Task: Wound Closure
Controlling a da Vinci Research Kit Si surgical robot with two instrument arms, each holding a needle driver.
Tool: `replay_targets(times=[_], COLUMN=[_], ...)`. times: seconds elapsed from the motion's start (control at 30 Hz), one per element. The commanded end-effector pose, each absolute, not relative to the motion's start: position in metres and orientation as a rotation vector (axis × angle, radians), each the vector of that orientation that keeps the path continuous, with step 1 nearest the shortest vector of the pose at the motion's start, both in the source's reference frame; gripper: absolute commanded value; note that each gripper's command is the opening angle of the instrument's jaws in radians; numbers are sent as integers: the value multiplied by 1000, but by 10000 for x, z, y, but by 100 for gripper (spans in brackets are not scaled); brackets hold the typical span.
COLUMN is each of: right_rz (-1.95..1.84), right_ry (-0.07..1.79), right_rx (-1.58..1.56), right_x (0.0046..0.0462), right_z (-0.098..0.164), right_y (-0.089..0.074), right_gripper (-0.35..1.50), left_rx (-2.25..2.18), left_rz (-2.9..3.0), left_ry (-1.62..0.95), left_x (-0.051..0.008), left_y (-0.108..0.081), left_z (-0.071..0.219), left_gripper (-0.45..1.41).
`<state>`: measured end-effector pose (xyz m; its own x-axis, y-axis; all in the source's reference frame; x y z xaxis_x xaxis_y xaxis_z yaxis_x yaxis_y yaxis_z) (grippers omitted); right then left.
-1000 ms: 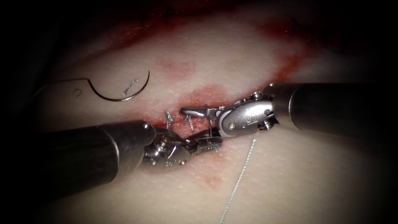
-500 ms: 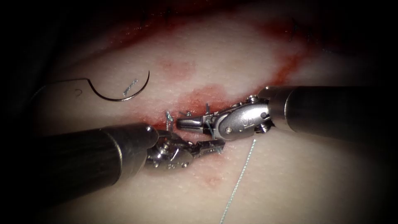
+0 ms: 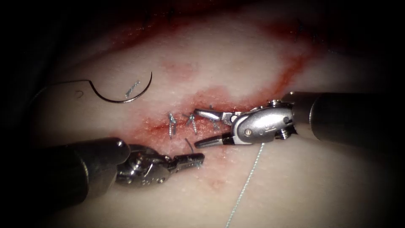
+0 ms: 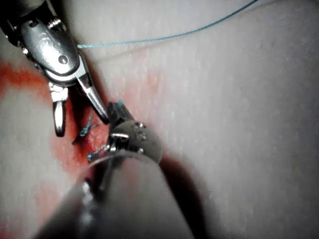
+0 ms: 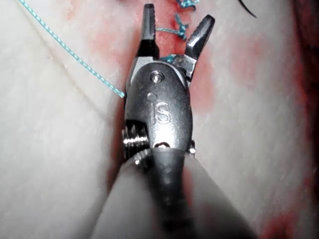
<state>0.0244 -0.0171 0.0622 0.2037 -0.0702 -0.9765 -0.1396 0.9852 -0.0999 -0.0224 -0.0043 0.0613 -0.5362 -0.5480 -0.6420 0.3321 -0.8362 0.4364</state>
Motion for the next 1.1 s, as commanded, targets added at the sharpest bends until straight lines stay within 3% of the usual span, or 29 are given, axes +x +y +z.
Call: replay_targets(times=[0.03,0.23,0.47,0.6,0.8,0.97,1.1], right_rz=[73,150,159,150,144,138,136], right_ry=[1350,1318,1299,1302,1290,1291,1289], right_rx=[-182,-208,-231,-230,-225,-227,-226], right_x=[227,194,196,207,212,213,213], right_z=[616,598,601,605,604,604,603], right_y=[-162,-146,-149,-156,-160,-161,-161], right_gripper=[145,146,148,148,148,148,148], left_rx=[1098,1162,1219,1372,1438,1347,1167], left_rz=[-2383,-2510,-2629,-2808,-2871,-2915,-2935], left_ry=[-349,-246,-122,193,404,530,554], left_x=[-212,-163,-134,-114,-97,-82,-65], left_y=[-41,-23,-13,-5,-9,-18,-25], left_z=[615,612,629,649,672,701,728], left_gripper=[-45,-45,-45,-45,-45,-20,41])
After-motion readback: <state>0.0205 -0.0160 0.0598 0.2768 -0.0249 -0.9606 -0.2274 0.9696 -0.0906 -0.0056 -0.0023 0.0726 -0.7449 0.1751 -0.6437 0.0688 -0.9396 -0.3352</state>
